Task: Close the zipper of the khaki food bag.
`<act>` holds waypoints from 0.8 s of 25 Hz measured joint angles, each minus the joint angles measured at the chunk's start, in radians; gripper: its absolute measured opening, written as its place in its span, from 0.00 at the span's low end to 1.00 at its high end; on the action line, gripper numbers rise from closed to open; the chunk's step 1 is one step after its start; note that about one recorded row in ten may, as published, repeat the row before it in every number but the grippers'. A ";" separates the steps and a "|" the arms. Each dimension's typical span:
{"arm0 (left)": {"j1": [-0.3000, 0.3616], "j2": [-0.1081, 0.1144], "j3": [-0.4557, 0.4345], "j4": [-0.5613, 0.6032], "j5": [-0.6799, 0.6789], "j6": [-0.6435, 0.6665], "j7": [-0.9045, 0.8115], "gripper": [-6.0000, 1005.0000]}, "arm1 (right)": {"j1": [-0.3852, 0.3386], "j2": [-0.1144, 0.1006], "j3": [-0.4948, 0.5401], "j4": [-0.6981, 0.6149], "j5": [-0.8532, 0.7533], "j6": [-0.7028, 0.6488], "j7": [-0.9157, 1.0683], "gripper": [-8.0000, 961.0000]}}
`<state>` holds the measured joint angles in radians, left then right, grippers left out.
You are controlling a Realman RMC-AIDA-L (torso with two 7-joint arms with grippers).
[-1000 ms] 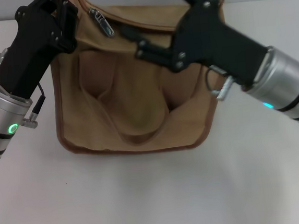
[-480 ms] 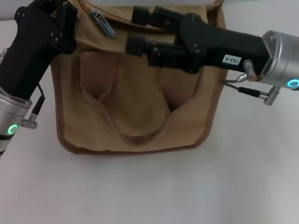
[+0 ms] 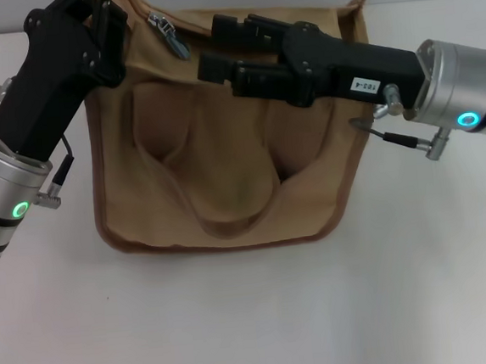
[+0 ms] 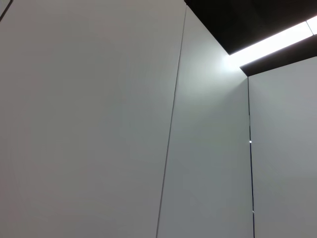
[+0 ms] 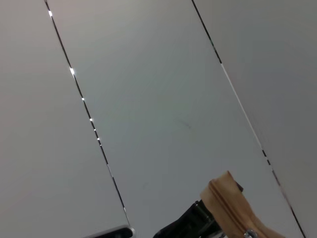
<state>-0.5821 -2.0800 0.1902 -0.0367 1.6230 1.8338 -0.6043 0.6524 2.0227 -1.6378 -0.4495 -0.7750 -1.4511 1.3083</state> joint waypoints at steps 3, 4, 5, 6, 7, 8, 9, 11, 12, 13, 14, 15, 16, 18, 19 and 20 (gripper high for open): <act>-0.003 0.000 0.000 0.000 0.000 0.003 -0.001 0.05 | 0.016 -0.001 -0.001 -0.004 -0.024 0.005 0.025 0.87; -0.004 0.000 0.000 -0.001 0.000 0.003 -0.001 0.05 | 0.020 0.001 0.002 -0.008 -0.039 0.010 0.031 0.87; -0.005 0.000 0.000 -0.001 0.000 0.003 -0.001 0.05 | 0.023 0.002 0.004 -0.012 -0.049 0.017 0.033 0.87; -0.006 0.000 0.000 -0.001 0.000 0.003 -0.001 0.05 | 0.026 0.005 0.005 -0.016 -0.058 0.026 0.035 0.87; -0.006 0.000 0.000 -0.001 0.000 0.003 -0.001 0.05 | 0.027 0.007 0.006 -0.020 -0.062 0.032 0.036 0.87; -0.006 0.000 0.000 -0.001 0.000 0.004 -0.001 0.05 | 0.028 0.009 0.007 -0.022 -0.063 0.038 0.036 0.87; -0.007 0.000 0.000 -0.002 0.000 0.004 -0.001 0.05 | 0.028 0.009 0.009 -0.024 -0.064 0.042 0.036 0.87; -0.007 0.000 0.000 -0.002 0.000 0.005 -0.001 0.05 | 0.029 0.010 0.014 -0.028 -0.064 0.053 0.036 0.87; -0.007 0.000 0.000 -0.002 0.000 0.005 -0.001 0.05 | 0.029 0.010 0.014 -0.028 -0.064 0.053 0.036 0.87; -0.007 0.000 0.000 -0.002 0.000 0.005 -0.001 0.05 | 0.030 0.010 0.015 -0.030 -0.064 0.057 0.036 0.87; -0.007 0.000 0.000 -0.002 0.000 0.005 -0.001 0.05 | 0.030 0.010 0.016 -0.031 -0.065 0.061 0.036 0.87; -0.007 0.000 0.000 -0.002 0.000 0.005 -0.001 0.06 | 0.031 0.011 0.016 -0.034 -0.065 0.068 0.036 0.87; -0.008 0.000 0.000 -0.002 0.000 0.005 -0.001 0.06 | 0.032 0.012 0.016 -0.037 -0.065 0.080 0.036 0.87; -0.009 0.000 0.000 -0.002 -0.001 0.005 -0.001 0.06 | 0.032 0.012 0.016 -0.038 -0.065 0.088 0.036 0.87; -0.009 0.000 0.000 -0.002 -0.001 0.005 -0.001 0.06 | 0.032 0.012 0.016 -0.038 -0.065 0.088 0.036 0.87; -0.009 0.000 0.000 -0.002 -0.002 0.005 -0.001 0.06 | 0.033 0.013 0.016 -0.039 -0.065 0.091 0.036 0.87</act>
<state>-0.5908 -2.0801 0.1903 -0.0384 1.6210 1.8388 -0.6058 0.6851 2.0355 -1.6215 -0.4886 -0.8402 -1.3602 1.3443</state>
